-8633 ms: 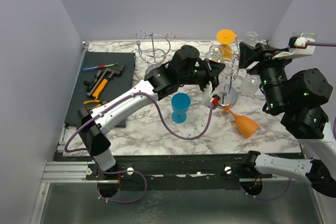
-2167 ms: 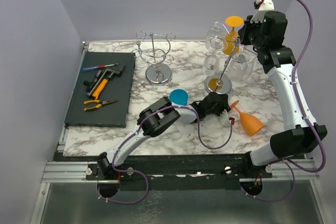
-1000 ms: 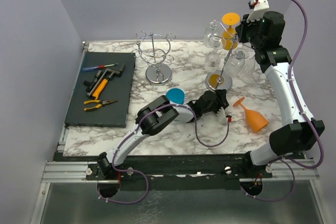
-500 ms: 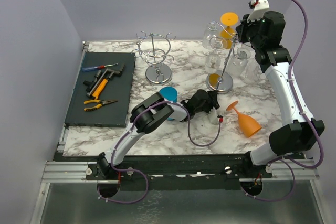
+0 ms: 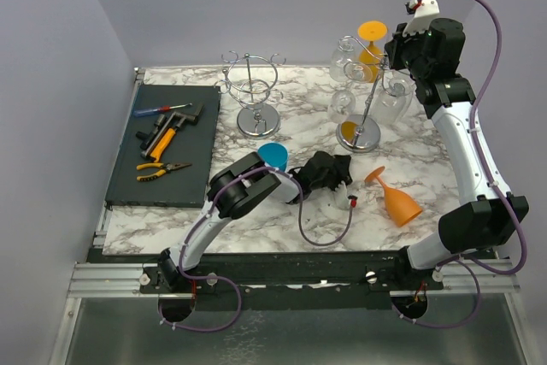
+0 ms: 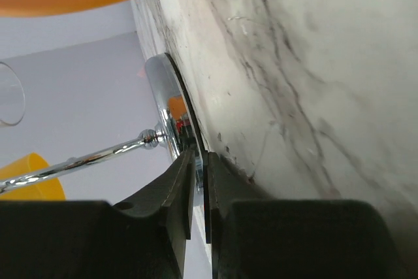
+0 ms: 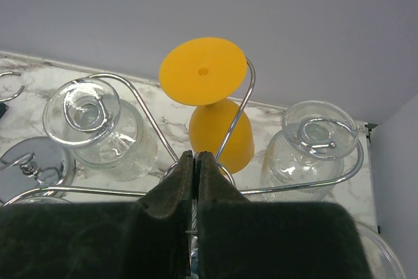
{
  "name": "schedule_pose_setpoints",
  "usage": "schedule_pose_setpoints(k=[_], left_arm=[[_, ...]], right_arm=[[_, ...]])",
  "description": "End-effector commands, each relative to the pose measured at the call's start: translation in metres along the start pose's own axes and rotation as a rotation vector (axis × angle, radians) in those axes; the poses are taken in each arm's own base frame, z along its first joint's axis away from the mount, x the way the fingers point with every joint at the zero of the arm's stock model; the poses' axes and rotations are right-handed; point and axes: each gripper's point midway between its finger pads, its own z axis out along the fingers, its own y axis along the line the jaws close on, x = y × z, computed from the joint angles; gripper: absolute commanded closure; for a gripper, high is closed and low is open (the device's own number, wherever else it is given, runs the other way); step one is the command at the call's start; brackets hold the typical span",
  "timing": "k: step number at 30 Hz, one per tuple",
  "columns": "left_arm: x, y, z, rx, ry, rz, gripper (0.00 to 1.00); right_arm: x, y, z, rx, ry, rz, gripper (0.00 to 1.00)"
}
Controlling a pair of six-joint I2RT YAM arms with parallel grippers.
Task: Place the wine glass upside down on the wine glass rack
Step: Move the wine rack to the center of the board.
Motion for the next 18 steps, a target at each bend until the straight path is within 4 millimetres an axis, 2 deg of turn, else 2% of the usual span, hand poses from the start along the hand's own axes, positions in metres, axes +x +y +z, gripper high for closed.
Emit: schedule_pose_setpoints(k=[1, 5, 8, 12, 18], left_arm=[[-0.024, -0.049, -0.011, 0.124, -0.078, -0.042, 0.83], [-0.022, -0.027, 0.008, 0.049, -0.064, -0.059, 0.83], [-0.024, -0.019, 0.022, 0.017, -0.080, -0.038, 0.83], [-0.023, -0.022, 0.034, 0.010, -0.076, -0.030, 0.84], [-0.007, -0.036, 0.040, 0.084, -0.024, -0.077, 0.86]], right_arm=[[0.007, -0.010, -0.002, 0.038, 0.016, -0.009, 1.00], [0.007, -0.010, -0.003, 0.036, 0.017, -0.004, 1.00], [0.007, -0.010, -0.004, 0.036, 0.016, -0.001, 1.00], [0.009, -0.010, -0.005, 0.037, 0.020, 0.001, 1.00], [0.006, -0.010, -0.003, 0.035, 0.012, -0.001, 1.00]])
